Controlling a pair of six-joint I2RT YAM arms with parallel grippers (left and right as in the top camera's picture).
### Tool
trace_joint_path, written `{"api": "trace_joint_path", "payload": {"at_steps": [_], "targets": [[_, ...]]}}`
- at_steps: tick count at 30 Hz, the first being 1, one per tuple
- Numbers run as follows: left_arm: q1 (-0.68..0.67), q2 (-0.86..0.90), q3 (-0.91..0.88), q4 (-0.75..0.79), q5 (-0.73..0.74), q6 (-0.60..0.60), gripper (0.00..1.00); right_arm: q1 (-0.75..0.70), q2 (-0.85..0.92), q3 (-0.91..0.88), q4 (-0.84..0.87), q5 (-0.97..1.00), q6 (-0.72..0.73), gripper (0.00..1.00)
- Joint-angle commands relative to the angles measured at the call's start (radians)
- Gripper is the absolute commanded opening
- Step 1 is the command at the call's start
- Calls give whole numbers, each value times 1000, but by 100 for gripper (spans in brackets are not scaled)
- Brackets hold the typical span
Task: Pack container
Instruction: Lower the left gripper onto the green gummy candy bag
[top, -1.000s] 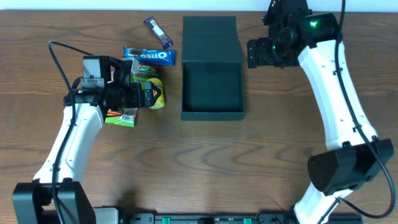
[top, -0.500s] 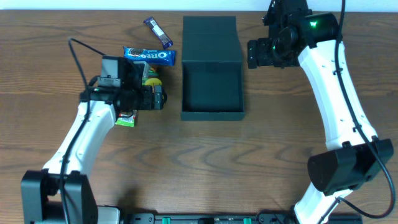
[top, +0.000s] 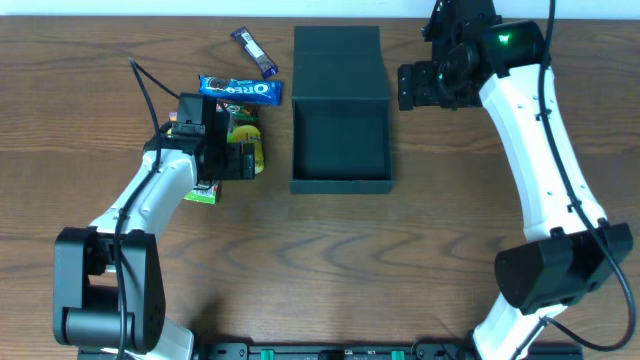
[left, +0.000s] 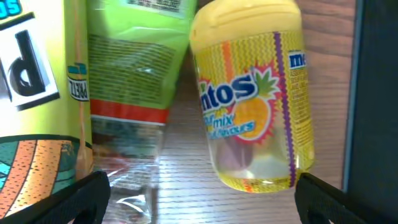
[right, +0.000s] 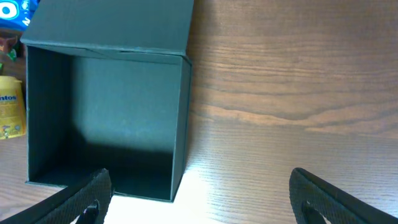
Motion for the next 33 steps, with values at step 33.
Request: {"api": "trace_joint_path", "payload": {"at_steps": [33], "targets": [[54, 17, 11, -130, -218, 53, 95, -8, 2, -1, -4, 0, -3, 91]]}}
